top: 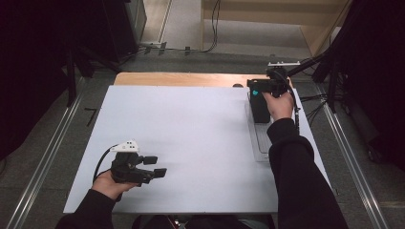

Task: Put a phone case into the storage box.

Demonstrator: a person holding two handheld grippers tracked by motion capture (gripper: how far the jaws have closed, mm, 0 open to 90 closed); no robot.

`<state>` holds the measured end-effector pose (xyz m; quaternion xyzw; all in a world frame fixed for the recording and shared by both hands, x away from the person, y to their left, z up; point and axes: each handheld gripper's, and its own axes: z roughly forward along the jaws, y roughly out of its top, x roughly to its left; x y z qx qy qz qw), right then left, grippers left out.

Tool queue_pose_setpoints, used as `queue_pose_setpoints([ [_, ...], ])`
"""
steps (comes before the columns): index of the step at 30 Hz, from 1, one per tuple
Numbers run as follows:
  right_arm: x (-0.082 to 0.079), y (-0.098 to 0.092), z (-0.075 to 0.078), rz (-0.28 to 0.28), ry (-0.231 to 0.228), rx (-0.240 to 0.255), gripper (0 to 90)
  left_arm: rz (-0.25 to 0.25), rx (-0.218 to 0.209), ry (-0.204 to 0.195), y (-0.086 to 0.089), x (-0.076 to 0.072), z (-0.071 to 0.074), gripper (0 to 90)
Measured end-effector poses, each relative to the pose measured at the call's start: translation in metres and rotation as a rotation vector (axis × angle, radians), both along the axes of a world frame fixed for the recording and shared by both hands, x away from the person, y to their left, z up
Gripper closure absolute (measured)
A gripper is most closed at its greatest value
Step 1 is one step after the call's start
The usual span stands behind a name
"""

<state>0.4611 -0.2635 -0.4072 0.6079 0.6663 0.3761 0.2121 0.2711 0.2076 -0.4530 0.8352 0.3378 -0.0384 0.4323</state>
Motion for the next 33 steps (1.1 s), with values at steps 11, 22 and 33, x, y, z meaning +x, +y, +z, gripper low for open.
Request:
queue_pose_setpoints([
  [11,-0.01,0.005,0.004,0.05,0.019,0.005,4.0,0.009,-0.004,0.004,0.001,0.001,0.0,31.5],
  [22,-0.02,0.009,0.002,0.118,0.062,0.015,17.8,0.01,-0.003,0.006,0.001,0.002,-0.001,31.6],
  [33,-0.033,0.011,0.007,0.182,0.054,0.051,21.7,0.013,0.0,0.004,0.002,0.002,-0.001,31.5],
])
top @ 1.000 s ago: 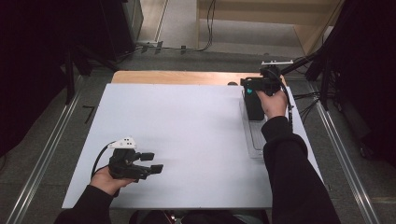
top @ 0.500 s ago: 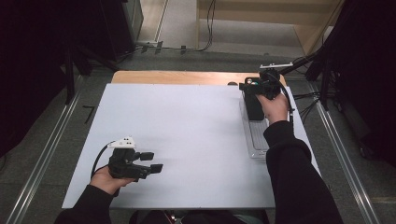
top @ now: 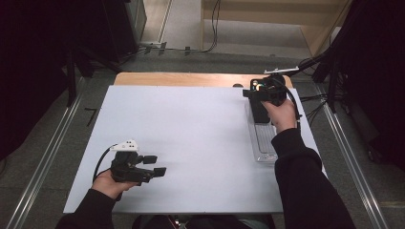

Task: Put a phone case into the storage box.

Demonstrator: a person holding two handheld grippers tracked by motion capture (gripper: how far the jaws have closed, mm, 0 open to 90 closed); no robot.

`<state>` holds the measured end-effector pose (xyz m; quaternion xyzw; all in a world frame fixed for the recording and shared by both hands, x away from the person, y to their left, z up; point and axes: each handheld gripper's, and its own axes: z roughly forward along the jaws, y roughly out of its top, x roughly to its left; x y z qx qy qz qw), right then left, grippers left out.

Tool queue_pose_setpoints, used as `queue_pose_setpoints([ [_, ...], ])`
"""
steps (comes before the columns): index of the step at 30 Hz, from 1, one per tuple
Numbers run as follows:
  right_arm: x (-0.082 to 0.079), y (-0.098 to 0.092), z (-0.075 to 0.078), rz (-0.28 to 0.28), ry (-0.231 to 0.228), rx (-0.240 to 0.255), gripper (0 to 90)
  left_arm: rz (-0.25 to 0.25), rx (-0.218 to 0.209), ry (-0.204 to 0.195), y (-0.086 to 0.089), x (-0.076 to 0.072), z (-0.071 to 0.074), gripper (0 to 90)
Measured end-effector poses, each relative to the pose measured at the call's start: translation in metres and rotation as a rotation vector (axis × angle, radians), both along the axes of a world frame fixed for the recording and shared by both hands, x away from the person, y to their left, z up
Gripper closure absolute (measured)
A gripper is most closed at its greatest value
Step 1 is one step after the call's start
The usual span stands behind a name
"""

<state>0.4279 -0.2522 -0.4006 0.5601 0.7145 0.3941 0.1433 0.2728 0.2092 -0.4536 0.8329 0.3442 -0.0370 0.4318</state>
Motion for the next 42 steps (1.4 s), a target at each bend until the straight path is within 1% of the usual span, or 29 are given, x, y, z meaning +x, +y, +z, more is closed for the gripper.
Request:
queue_pose_setpoints([
  [11,-0.016,0.001,0.003,0.067,-0.004,0.047,22.0,0.002,0.001,0.0,0.0,0.0,0.0,31.5],
  [16,-0.021,0.003,0.003,0.09,-0.003,0.028,22.0,0.003,0.0,-0.001,0.001,0.0,0.0,31.5],
  [21,-0.027,0.005,0.002,0.114,-0.002,0.045,22.0,0.006,0.0,0.001,0.001,0.0,0.0,31.5],
  [25,-0.033,0.008,0.001,0.133,0.0,0.051,21.9,0.006,-0.004,0.001,0.001,0.0,0.0,31.5],
  [26,-0.034,0.009,0.001,0.138,0.0,0.046,22.0,0.005,-0.004,0.001,0.002,0.0,0.0,31.5],
  [31,-0.041,0.011,0.0,0.157,0.003,0.059,21.9,0.005,-0.004,0.001,0.002,0.0,0.0,31.5],
  [36,-0.046,0.012,-0.003,0.171,0.01,0.057,22.0,0.003,-0.005,-0.002,0.002,0.0,0.001,31.5],
  [42,-0.053,0.012,-0.005,0.192,0.006,0.055,22.0,0.0,-0.006,-0.003,0.002,0.0,0.001,31.5],
])
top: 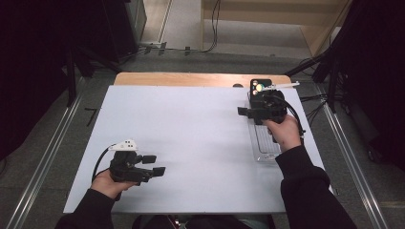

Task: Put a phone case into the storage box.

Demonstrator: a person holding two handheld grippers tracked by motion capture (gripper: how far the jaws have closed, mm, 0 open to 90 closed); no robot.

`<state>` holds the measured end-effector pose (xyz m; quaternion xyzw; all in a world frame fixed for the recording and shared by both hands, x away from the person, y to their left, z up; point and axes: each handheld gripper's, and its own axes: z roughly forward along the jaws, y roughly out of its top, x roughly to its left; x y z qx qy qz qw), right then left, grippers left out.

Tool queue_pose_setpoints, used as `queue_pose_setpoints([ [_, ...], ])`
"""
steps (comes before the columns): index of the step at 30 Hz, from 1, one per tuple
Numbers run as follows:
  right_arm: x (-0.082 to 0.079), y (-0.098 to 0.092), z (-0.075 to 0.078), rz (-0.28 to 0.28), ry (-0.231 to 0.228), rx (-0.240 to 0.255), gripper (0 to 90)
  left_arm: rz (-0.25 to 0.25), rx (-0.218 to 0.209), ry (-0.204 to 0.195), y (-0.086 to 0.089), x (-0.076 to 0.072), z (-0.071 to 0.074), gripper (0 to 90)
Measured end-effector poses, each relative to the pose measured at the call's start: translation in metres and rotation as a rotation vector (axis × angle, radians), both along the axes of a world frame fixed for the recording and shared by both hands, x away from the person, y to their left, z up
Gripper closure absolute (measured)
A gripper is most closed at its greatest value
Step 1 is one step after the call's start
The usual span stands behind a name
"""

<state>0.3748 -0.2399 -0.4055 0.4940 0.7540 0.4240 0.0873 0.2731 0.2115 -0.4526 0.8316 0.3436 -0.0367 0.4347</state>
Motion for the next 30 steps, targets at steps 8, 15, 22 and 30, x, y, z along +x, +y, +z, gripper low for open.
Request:
queue_pose_setpoints([
  [8,-0.009,0.001,-0.002,0.028,-0.003,0.011,21.9,0.001,-0.002,0.0,0.001,0.0,0.001,31.5],
  [15,-0.018,0.004,-0.002,0.046,-0.006,0.003,21.7,0.001,-0.005,-0.003,0.002,0.0,0.002,31.5],
  [22,-0.028,0.007,-0.004,0.071,-0.005,-0.001,21.6,-0.001,-0.004,-0.006,0.002,0.0,0.003,31.5],
  [30,-0.041,0.009,-0.008,0.092,-0.007,0.009,21.4,-0.002,-0.007,-0.007,0.003,0.0,0.003,31.5],
])
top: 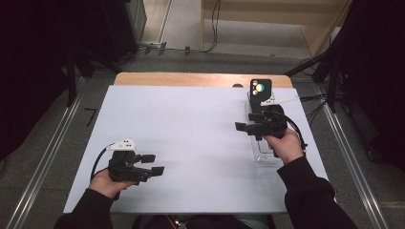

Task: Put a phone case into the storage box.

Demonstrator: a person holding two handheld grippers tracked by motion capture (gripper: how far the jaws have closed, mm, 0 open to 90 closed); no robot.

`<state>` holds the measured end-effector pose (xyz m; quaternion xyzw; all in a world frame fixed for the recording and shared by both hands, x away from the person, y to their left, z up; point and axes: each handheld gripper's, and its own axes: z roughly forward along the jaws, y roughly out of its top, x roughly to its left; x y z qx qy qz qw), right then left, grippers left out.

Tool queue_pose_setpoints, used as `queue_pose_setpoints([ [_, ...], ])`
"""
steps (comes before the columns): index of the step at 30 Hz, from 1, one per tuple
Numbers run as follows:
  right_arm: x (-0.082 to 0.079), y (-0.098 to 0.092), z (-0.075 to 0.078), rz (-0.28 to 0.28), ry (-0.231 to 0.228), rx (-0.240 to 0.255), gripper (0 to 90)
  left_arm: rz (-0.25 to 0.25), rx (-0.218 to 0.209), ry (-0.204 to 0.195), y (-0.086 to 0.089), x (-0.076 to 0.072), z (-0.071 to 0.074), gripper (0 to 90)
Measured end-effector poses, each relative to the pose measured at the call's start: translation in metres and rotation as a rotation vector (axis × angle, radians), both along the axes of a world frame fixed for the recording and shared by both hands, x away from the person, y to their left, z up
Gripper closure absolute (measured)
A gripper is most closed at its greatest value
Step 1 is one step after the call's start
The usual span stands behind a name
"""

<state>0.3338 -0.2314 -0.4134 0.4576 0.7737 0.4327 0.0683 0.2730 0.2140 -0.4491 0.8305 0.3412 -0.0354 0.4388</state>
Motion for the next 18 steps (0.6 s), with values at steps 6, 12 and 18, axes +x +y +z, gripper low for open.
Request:
queue_pose_setpoints([
  [6,-0.009,0.001,-0.003,0.02,-0.004,-0.005,21.4,-0.003,-0.001,-0.001,0.0,0.0,0.0,31.4],
  [12,-0.019,0.003,-0.007,0.05,-0.004,-0.011,21.4,-0.006,-0.002,-0.003,0.001,0.0,0.0,31.4],
  [18,-0.028,0.004,-0.009,0.095,-0.019,-0.029,21.4,-0.006,-0.005,-0.003,0.001,-0.001,0.001,31.4],
])
